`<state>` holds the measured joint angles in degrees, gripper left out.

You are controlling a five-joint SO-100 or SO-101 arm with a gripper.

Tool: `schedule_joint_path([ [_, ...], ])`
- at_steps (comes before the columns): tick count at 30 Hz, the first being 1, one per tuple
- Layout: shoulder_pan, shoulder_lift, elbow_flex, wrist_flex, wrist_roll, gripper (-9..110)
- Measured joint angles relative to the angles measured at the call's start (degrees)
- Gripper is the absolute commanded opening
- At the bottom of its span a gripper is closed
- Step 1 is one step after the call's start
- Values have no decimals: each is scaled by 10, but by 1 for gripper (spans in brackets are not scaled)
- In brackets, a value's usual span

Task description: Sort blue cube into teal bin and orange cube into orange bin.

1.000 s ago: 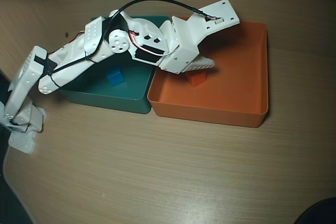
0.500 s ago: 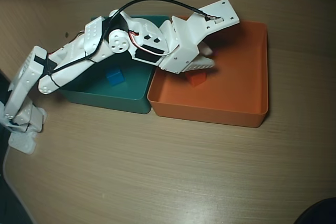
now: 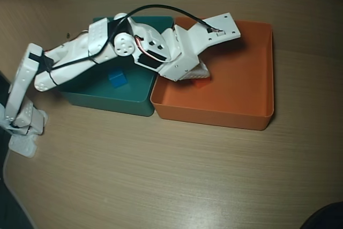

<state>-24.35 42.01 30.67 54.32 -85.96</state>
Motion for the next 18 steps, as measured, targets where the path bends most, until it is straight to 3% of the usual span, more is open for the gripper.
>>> schedule_joint_path([
  [9, -1, 275, 268, 0, 6, -6],
  [18, 3, 466, 430, 0, 0, -6],
])
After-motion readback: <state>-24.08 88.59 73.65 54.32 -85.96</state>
